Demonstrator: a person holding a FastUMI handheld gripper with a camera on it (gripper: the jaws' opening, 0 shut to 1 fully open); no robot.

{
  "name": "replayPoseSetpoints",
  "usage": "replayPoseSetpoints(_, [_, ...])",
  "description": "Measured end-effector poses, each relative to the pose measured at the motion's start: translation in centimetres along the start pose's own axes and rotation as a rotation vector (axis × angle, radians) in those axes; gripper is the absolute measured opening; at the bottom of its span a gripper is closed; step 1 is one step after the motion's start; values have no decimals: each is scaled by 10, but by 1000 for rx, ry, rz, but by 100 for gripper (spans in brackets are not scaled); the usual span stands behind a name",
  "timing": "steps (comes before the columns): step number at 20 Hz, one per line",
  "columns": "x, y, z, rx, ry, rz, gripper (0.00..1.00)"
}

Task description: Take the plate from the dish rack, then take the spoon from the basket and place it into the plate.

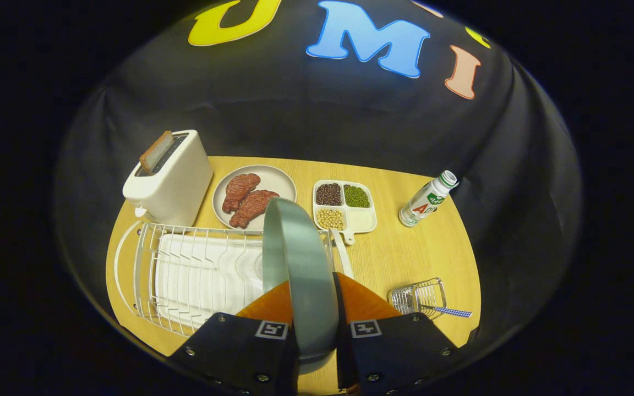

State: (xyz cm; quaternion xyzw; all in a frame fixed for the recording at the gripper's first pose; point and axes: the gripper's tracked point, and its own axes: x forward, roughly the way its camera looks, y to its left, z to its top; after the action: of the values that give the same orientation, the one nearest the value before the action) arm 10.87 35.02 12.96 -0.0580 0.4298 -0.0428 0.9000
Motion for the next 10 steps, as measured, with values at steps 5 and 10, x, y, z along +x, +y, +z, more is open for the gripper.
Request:
replayPoseSetpoints(5, [-31, -30, -24, 29, 22, 134, 26])
replayPoseSetpoints(10, [-56, -71, -57, 120, 39, 260, 26])
